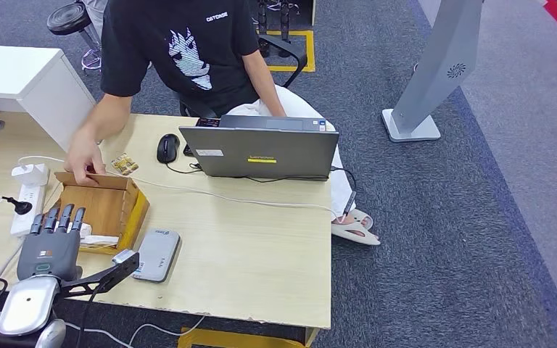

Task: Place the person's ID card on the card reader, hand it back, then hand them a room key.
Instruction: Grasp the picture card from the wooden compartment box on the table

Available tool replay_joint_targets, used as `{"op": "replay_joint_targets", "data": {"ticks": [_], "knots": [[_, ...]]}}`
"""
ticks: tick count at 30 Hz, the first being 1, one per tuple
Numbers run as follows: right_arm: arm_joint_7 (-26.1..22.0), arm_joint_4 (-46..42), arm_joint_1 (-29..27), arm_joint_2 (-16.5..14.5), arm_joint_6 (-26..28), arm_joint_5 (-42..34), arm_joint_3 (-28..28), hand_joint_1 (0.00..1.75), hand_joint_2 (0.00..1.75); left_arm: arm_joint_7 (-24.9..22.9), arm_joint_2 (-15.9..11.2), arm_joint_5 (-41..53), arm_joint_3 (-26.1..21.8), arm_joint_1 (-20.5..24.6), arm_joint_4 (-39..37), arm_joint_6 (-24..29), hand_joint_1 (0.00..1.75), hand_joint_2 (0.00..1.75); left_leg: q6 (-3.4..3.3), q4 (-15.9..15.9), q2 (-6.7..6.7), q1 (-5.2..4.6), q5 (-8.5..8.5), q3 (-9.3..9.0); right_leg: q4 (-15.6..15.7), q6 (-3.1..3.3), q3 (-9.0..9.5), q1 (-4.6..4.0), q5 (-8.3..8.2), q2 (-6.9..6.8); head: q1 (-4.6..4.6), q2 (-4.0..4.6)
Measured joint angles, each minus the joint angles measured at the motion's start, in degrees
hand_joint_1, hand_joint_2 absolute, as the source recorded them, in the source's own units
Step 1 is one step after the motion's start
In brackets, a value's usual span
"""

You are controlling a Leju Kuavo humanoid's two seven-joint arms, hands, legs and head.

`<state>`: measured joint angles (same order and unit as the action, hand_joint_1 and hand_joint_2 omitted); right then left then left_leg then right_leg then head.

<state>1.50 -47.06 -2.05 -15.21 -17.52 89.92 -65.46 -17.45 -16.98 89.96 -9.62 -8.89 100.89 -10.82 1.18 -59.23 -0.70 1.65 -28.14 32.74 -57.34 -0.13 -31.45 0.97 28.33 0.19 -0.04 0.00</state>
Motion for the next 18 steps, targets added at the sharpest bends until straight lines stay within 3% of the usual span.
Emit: {"op": "replay_joint_targets", "data": {"ticks": [18], "knots": [[0.14,0.19,0.13,0.22,-0.07,0.0,1.31,0.0,1.75,1.31,0.02,0.0,0.31,3.03,-4.56,2.58,0.0,1.75,0.0,0.0,0.0,0.0,0.0,0.0,0.0,0.0,0.0,0.0,0.0,0.0,0.01,0.0]]}}
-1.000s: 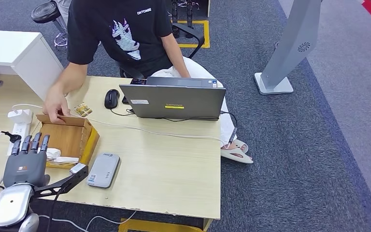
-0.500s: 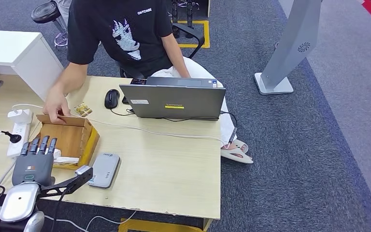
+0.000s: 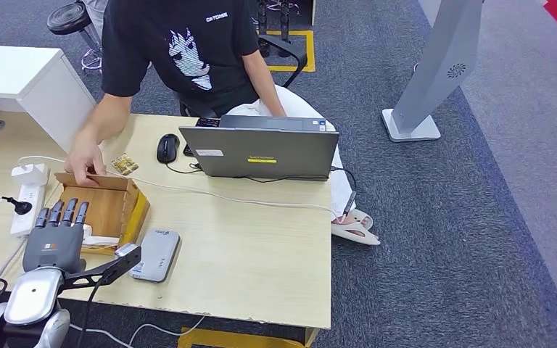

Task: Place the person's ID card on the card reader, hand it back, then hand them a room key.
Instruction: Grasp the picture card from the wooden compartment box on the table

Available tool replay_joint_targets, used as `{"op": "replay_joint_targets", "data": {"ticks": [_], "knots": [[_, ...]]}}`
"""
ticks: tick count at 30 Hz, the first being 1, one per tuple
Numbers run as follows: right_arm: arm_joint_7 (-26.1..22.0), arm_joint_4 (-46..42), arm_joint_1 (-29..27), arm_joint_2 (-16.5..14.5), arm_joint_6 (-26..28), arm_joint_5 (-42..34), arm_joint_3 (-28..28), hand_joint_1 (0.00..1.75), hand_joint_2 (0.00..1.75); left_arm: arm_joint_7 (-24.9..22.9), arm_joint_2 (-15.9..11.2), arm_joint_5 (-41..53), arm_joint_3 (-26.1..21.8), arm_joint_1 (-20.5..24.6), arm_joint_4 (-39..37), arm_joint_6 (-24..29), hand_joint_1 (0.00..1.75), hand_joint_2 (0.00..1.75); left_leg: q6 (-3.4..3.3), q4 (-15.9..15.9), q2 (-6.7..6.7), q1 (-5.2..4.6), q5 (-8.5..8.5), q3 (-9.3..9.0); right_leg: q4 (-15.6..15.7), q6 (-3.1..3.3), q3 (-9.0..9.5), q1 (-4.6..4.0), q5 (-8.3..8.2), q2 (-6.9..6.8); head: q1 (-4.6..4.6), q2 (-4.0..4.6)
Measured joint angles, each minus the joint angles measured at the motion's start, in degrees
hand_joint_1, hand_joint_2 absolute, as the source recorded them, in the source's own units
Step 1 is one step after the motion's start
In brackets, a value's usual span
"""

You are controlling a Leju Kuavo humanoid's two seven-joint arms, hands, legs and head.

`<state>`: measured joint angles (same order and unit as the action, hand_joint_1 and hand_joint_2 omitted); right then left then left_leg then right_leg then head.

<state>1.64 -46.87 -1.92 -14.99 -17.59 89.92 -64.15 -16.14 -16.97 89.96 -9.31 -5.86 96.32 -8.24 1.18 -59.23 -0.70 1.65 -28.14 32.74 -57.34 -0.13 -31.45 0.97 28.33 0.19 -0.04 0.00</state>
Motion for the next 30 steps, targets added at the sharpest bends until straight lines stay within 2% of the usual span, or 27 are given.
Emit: {"op": "replay_joint_targets", "data": {"ticks": [15,19,24,28,30], "knots": [[0.08,0.05,0.0,0.02,0.08,-0.02,0.02,0.0,1.75,1.22,0.38,0.0,0.0,0.24,-1.46,0.57,0.03,1.75,0.0,0.0,0.0,0.0,0.0,0.0,0.0,0.0,0.0,0.0,0.0,0.0,0.0,0.0],[0.08,0.05,0.0,0.02,0.09,0.0,0.02,0.0,1.75,1.93,0.81,0.0,0.0,0.23,-1.46,0.38,0.45,1.75,0.0,0.0,0.0,0.0,0.0,0.0,0.0,0.0,0.0,0.0,0.0,0.0,0.0,0.0],[0.08,0.05,0.0,0.02,0.09,-0.01,0.02,0.0,1.75,1.99,0.96,0.0,0.0,0.23,-1.46,0.32,0.61,1.75,0.0,0.0,0.0,0.0,0.0,0.0,0.0,0.0,0.0,0.0,0.0,0.0,0.0,0.0],[0.15,0.05,0.0,0.02,0.02,-0.01,0.02,0.0,1.75,3.34,1.59,0.0,0.0,0.25,-1.54,0.02,1.42,1.75,0.0,0.0,0.0,0.0,0.0,0.0,0.0,0.0,0.0,0.0,0.0,0.0,0.0,0.0],[0.22,0.05,0.0,0.02,-0.01,-0.01,0.02,0.0,1.75,3.83,1.92,0.0,0.0,0.26,-1.6,-0.1,1.47,1.75,0.0,0.0,0.0,0.0,0.0,0.0,0.0,0.0,0.0,0.0,0.0,0.0,0.0,0.0]]}}
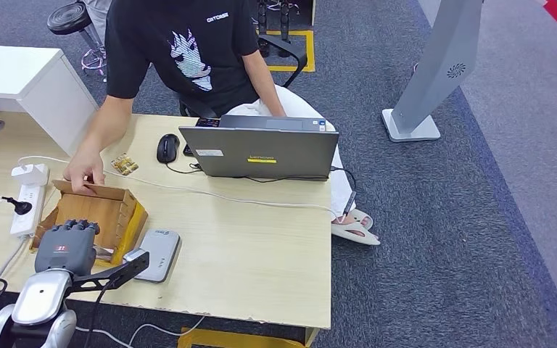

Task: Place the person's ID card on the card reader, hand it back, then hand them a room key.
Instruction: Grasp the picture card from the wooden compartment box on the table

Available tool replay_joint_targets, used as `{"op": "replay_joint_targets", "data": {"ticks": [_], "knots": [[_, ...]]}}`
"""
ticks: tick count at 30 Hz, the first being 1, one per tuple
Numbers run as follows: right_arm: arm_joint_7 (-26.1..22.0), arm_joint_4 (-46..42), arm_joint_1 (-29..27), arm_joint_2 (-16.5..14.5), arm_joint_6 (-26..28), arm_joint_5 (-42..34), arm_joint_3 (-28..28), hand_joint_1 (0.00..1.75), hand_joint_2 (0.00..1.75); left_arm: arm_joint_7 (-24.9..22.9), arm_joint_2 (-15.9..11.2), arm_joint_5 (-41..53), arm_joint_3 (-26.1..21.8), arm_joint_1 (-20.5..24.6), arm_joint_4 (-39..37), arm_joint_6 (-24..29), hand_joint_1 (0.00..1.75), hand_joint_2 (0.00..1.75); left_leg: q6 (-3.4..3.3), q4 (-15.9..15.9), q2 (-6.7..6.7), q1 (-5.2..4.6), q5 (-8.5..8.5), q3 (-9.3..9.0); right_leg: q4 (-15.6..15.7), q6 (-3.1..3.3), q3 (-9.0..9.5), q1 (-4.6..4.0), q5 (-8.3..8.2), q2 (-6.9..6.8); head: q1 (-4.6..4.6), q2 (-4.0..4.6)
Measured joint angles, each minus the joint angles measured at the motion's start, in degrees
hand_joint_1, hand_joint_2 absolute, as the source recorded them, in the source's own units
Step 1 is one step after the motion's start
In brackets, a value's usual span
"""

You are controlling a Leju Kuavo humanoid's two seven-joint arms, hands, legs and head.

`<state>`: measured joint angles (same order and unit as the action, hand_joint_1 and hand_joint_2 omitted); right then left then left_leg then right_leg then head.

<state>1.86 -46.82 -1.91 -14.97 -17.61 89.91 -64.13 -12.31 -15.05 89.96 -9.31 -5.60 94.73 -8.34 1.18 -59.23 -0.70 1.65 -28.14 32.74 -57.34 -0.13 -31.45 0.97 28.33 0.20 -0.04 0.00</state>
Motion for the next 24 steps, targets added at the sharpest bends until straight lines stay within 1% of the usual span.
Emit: {"op": "replay_joint_targets", "data": {"ticks": [11,19,24], "knots": [[0.2,0.0,0.0,0.0,-0.1,0.0,0.0,0.0,1.75,0.02,0.6,0.0,0.0,0.02,0.0,-0.01,1.47,1.75,0.0,0.0,0.0,0.0,0.0,0.0,0.0,0.0,0.0,0.0,0.0,0.0,0.0,0.0],[0.19,-0.02,0.0,0.0,-0.21,-0.01,0.0,0.0,1.75,1.12,0.82,0.0,0.0,0.14,0.0,-0.49,1.7,1.75,0.0,0.0,0.0,0.0,0.0,0.0,0.0,0.0,0.01,0.0,0.0,0.0,0.0,0.0],[0.19,-0.02,0.0,0.0,-0.38,0.01,0.0,0.0,1.75,2.27,0.91,0.01,0.0,0.41,0.0,-1.04,1.74,1.75,0.0,0.0,0.0,0.0,0.0,0.0,0.0,0.0,0.01,0.0,0.0,-0.01,0.0,0.0]]}}
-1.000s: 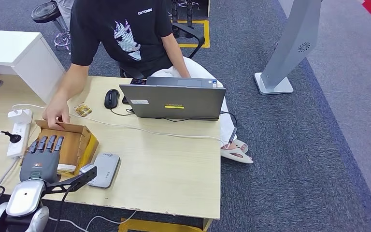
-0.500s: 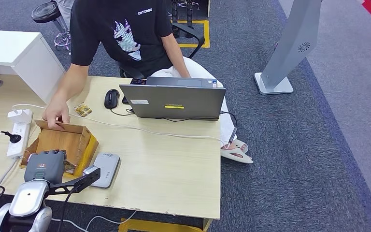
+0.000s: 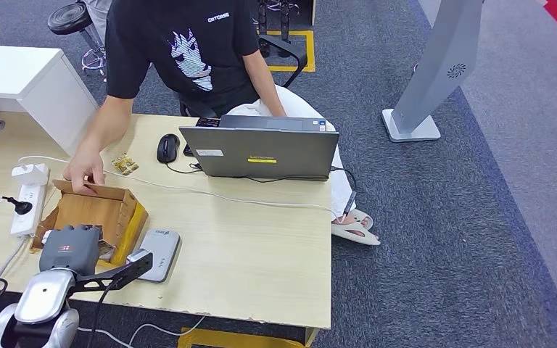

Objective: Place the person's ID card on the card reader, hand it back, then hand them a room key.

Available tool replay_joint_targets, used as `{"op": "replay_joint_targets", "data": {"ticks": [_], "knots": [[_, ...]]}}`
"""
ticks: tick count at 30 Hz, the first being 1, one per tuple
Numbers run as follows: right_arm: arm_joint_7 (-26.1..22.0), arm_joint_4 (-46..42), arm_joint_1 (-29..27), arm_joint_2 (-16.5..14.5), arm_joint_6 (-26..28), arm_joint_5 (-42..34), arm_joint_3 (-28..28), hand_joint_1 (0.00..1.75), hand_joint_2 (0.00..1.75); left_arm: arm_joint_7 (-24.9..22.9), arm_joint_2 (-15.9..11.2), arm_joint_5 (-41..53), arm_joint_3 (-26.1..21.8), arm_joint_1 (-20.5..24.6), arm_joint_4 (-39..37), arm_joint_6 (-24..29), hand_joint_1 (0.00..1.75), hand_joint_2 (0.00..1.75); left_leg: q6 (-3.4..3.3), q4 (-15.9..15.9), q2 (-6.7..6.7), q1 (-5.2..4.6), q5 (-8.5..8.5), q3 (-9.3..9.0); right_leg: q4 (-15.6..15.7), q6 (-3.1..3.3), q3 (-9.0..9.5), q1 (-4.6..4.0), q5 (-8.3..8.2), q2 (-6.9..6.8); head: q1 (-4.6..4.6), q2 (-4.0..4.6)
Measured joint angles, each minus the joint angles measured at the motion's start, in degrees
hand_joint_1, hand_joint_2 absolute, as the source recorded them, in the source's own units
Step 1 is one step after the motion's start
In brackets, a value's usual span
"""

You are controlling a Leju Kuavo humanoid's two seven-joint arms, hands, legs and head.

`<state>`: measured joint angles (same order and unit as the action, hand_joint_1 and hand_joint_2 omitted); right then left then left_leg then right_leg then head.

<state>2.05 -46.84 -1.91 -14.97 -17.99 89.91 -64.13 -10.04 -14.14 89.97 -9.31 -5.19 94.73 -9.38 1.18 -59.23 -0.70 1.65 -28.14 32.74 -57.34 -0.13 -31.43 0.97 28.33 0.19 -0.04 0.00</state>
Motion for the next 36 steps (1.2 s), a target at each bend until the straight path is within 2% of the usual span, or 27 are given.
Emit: {"op": "replay_joint_targets", "data": {"ticks": [12,21,25,31,34,36], "knots": [[-0.27,0.0,0.0,0.0,0.04,0.0,-0.01,0.0,1.75,-0.24,-0.02,0.0,-0.01,0.52,-0.01,0.45,1.75,1.75,0.0,0.0,0.0,0.0,0.0,0.0,0.0,0.0,0.01,0.0,0.0,0.0,0.0,0.0],[-0.32,-0.02,0.0,0.0,-0.01,-0.01,-0.03,0.0,1.75,3.92,0.84,-0.01,-2.73,4.32,3.79,3.45,1.75,1.75,-0.01,-0.01,-0.02,0.0,0.02,0.0,-0.01,0.01,0.01,-0.01,-0.02,-0.01,0.01,0.0],[-0.32,-0.06,-0.01,0.0,-0.15,-0.01,-0.05,0.0,1.75,4.83,-0.13,-0.01,-3.67,6.81,7.18,5.12,1.75,1.75,-0.02,-0.01,-0.03,0.01,0.04,-0.01,-0.01,0.01,0.01,-0.01,-0.02,-0.01,0.0,0.0],[-0.64,-0.04,-0.01,-0.01,0.08,0.0,-0.05,0.0,1.75,1.11,-4.51,-0.16,-4.09,10.75,10.33,6.14,1.75,1.75,-0.02,-0.01,-0.04,0.02,0.06,-0.01,-0.02,0.01,-0.01,-0.02,-0.02,-0.03,-0.01,0.0],[-0.67,0.03,0.0,0.0,0.4,0.01,-0.03,0.0,1.75,2.19,-4.46,-0.42,-5.85,13.56,11.07,6.28,1.75,1.75,0.01,0.0,-0.1,0.03,0.09,0.03,-0.03,0.01,0.02,-0.03,-0.02,-0.11,0.02,0.0],[-0.79,0.17,0.01,0.01,0.57,0.0,-0.02,0.0,1.75,1.31,-4.48,-0.22,-7.48,15.46,11.35,6.37,1.75,1.75,0.02,0.0,-0.08,0.03,0.09,0.03,-0.03,0.02,0.02,-0.03,-0.03,-0.07,0.01,0.0]]}}
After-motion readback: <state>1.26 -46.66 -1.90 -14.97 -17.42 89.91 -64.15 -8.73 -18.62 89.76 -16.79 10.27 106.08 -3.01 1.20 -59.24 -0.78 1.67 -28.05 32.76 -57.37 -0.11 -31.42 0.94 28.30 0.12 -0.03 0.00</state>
